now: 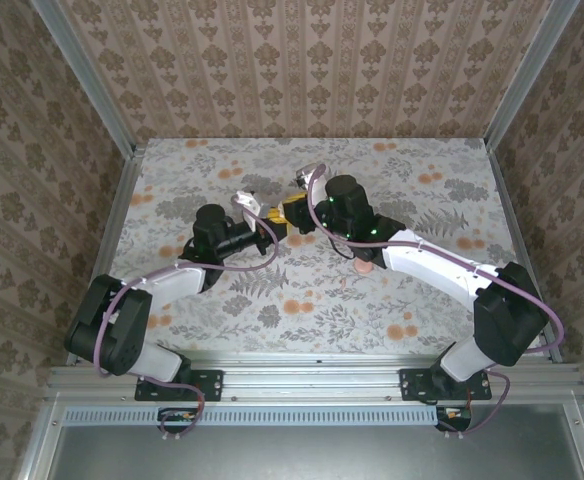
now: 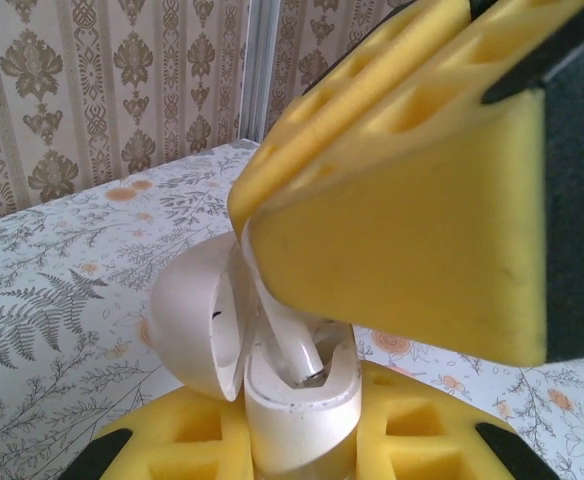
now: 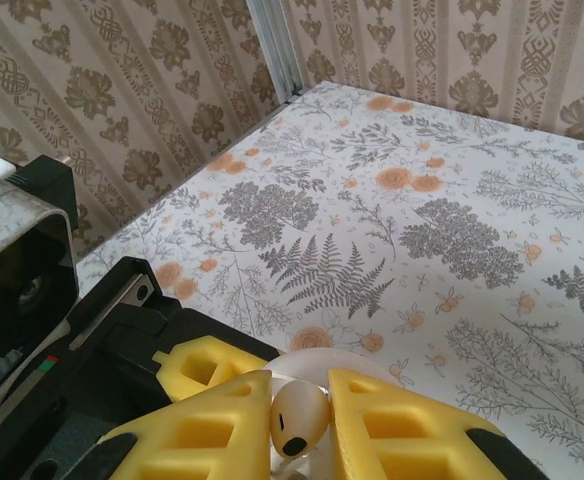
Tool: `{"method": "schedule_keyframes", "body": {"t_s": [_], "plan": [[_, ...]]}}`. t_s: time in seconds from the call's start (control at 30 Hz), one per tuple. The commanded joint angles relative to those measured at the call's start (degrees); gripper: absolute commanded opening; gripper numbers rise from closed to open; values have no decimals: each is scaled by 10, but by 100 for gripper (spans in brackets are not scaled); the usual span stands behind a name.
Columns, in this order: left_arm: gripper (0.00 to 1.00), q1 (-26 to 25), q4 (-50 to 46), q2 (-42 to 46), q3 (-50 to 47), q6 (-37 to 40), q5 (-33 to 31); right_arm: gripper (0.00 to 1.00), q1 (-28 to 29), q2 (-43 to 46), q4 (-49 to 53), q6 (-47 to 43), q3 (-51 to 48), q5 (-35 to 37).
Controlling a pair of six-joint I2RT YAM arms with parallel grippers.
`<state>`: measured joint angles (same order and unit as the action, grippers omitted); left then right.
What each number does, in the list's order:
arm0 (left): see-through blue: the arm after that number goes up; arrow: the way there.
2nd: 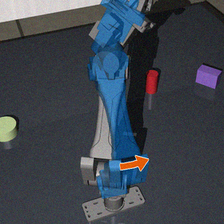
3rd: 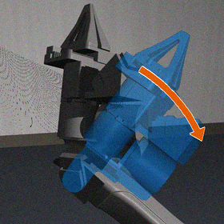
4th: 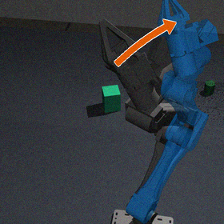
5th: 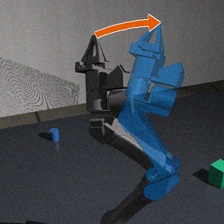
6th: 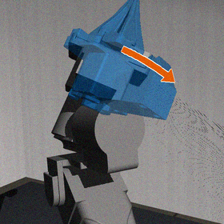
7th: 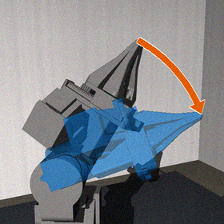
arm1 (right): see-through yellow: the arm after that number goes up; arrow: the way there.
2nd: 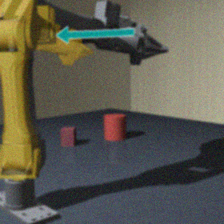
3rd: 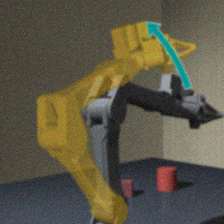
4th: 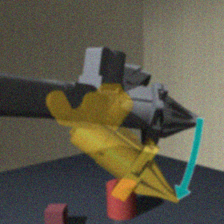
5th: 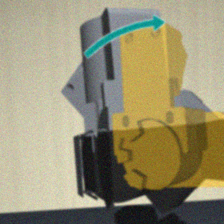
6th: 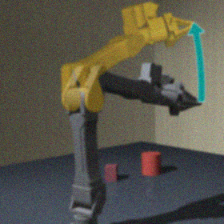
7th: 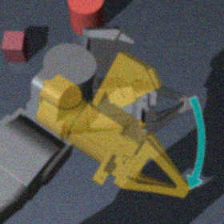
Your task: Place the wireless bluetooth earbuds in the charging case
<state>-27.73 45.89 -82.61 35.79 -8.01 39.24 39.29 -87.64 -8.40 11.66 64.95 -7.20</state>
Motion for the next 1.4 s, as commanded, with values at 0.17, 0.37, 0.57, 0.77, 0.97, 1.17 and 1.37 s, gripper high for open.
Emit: {"method": "schedule_keyframes", "body": {"t_s": [0.17, 0.37, 0.57, 0.77, 0.97, 1.17, 1.37], "plan": [[11, 2, 22, 28, 5, -12, -4, 19, 7, 1, 33, -39, 21, 30], [11, 5, 16, 36, 4, -6, -6, 19, 7, 17, 49, -59, 16, 49], [11, 5, 8, 34, 4, 2, -2, 19, 7, 29, 56, -68, 17, 53], [11, 4, -26, 43, 7, 34, -1, 19, 10, 33, 66, -78, 25, 54], [11, 4, -46, 51, 8, 52, -2, 19, 18, 31, 95, -107, 42, 63], [11, 4, -47, 53, 10, 55, 0, 19, 25, 21, 121, -130, 57, 66], [10, 5, -48, 56, 10, 56, 0, 19, 30, 16, 140, -149, 63, 67]]}}
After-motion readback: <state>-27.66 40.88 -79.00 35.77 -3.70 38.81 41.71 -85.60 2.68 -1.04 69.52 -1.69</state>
